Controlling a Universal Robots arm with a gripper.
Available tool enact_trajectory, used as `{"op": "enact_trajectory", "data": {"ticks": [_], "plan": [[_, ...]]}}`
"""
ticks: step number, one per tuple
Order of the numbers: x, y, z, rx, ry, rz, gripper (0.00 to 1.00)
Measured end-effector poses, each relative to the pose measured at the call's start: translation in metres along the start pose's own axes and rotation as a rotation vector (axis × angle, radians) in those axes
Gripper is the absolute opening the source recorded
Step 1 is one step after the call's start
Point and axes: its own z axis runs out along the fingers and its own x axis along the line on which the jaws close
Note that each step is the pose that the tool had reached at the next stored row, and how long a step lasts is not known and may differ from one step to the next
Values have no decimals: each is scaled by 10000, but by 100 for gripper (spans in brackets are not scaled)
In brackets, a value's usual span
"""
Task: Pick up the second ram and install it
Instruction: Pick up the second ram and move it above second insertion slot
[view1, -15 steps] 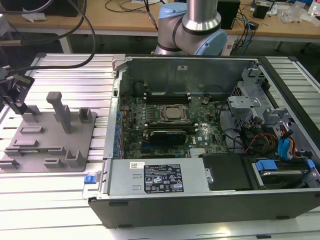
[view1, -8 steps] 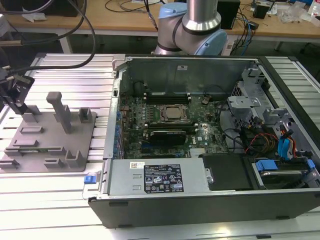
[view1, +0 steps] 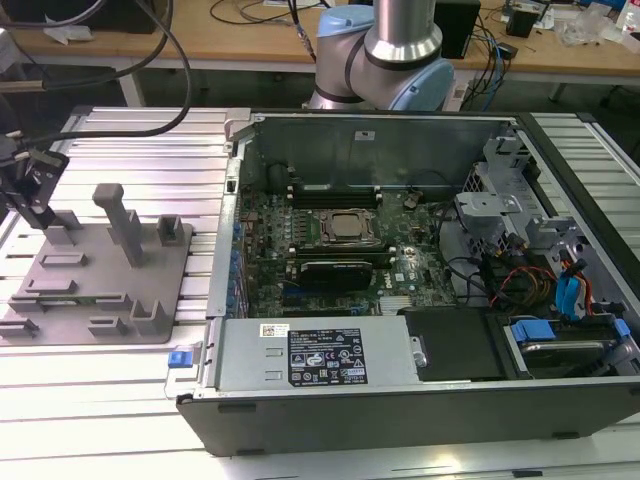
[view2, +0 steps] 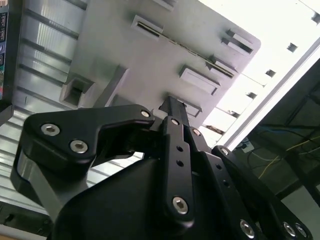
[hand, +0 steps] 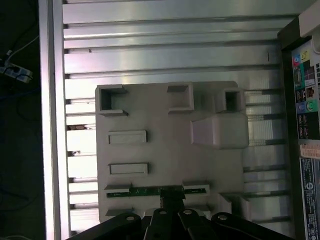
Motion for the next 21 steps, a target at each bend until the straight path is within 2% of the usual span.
{"op": "enact_trajectory", "data": {"ticks": [1,5,7,11,21], "plan": [[0,0,2,-3,8,-202,8],[4,4,3,68,17,-435,8],[7,9,3,134,20,-556,8],[7,9,12,131,62,-1701,8],[7,9,19,130,126,-3432,8]]}}
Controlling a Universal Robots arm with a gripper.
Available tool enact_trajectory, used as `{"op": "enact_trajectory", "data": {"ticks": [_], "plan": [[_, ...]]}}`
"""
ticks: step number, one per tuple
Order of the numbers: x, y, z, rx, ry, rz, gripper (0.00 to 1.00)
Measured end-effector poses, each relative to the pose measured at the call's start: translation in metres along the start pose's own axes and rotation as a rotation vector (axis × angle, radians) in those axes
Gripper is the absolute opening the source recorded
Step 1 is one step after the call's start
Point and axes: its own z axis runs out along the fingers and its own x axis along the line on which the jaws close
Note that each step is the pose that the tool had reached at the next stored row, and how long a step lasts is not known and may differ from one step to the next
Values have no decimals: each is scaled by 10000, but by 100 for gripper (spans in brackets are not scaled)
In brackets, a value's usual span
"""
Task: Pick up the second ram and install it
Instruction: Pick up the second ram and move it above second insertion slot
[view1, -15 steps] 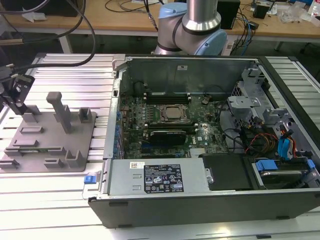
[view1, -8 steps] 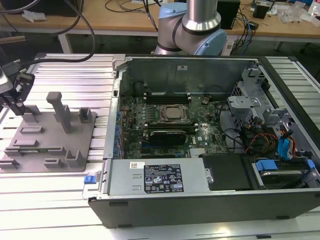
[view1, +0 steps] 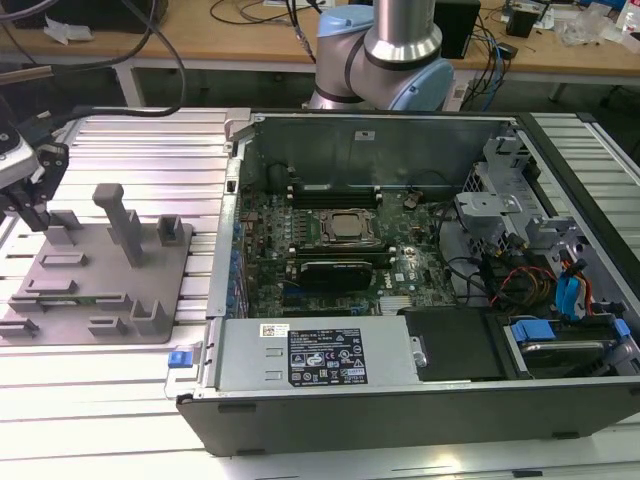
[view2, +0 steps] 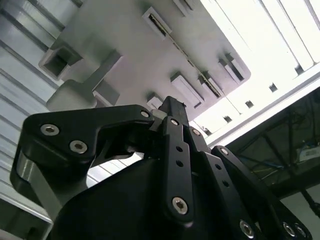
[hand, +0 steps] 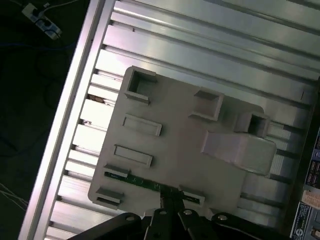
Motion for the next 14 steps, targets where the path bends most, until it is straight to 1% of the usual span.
{"op": "enact_trajectory", "data": {"ticks": [1,3,5,7,9,10,11,12,13,14], "plan": [[0,0,1,5,8,-236,8],[0,0,2,11,19,-518,8],[0,1,6,8,38,-1144,8],[0,1,18,-8,58,-2020,8],[0,1,25,-15,67,-2417,8],[0,0,29,-21,75,-2728,8],[1,0,33,-27,85,-3119,8],[1,0,39,-36,99,-3713,8],[1,0,42,-40,106,-4003,8],[1,0,44,-43,111,-4188,8]]}}
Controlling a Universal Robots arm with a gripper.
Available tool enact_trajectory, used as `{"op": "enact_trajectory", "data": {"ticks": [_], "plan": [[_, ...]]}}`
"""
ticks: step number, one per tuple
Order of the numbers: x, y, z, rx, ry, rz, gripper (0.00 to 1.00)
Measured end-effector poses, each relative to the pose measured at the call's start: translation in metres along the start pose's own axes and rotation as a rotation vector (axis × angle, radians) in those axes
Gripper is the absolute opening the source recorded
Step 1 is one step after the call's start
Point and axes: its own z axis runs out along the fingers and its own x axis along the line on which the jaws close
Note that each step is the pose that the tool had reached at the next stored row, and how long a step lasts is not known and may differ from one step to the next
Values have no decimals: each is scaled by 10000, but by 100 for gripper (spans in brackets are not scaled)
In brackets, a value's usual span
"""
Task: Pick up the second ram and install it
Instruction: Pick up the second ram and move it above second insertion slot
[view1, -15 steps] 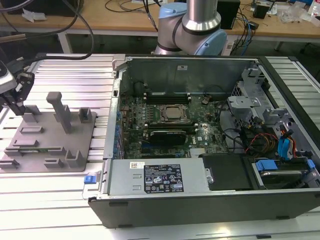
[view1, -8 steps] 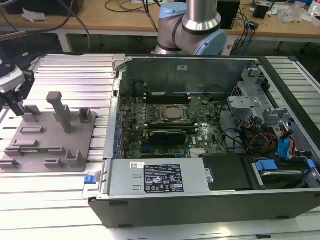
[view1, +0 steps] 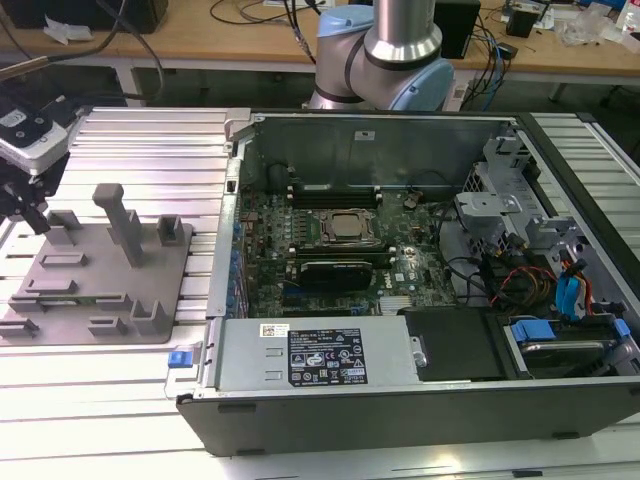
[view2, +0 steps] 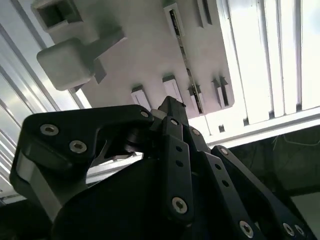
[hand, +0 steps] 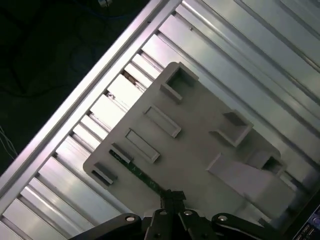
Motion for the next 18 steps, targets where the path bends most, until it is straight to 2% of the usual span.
{"op": "enact_trajectory", "data": {"ticks": [4,6,9,11,13,17,18], "plan": [[0,0,11,-15,27,-1110,8],[1,-1,29,-33,52,-2206,8],[1,-1,51,-49,72,-3127,8],[1,-1,62,-55,80,-3513,8],[1,-2,80,-68,96,-4249,8],[2,-2,101,-84,117,-5186,8],[2,-2,108,-90,124,-5545,8]]}}
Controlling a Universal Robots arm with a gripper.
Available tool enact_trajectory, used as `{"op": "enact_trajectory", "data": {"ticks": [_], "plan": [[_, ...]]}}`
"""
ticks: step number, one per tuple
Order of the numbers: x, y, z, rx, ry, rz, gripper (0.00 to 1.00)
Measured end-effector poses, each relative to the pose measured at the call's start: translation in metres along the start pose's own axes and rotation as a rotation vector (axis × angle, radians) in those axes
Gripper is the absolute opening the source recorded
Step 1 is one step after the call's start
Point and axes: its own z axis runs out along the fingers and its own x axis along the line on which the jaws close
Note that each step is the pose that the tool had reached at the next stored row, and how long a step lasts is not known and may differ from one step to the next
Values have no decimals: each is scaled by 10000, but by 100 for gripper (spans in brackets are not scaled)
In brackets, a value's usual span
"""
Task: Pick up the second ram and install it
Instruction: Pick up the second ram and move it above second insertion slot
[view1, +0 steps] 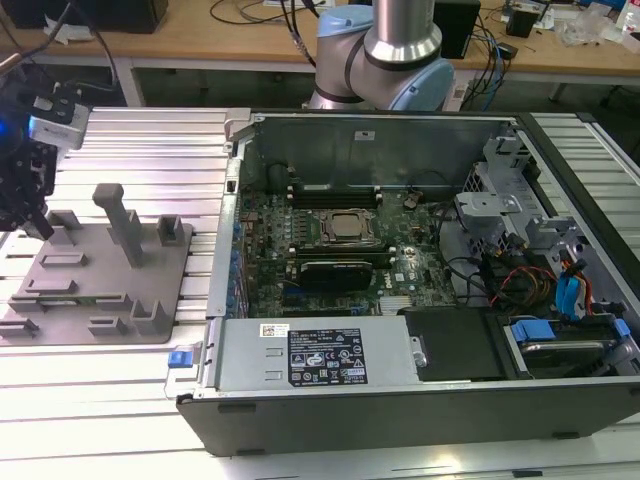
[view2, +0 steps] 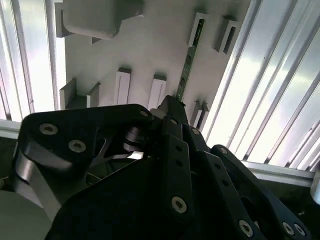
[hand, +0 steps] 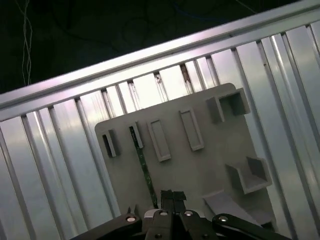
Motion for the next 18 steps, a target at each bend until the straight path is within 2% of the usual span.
{"op": "enact_trajectory", "data": {"ticks": [4,10,11,14,18], "plan": [[1,-1,15,-16,20,-938,8],[1,-1,48,-52,72,-3166,8],[1,-1,48,-58,79,-3409,8],[1,0,56,-55,77,-3463,8],[17,32,149,-57,79,-3481,8]]}}
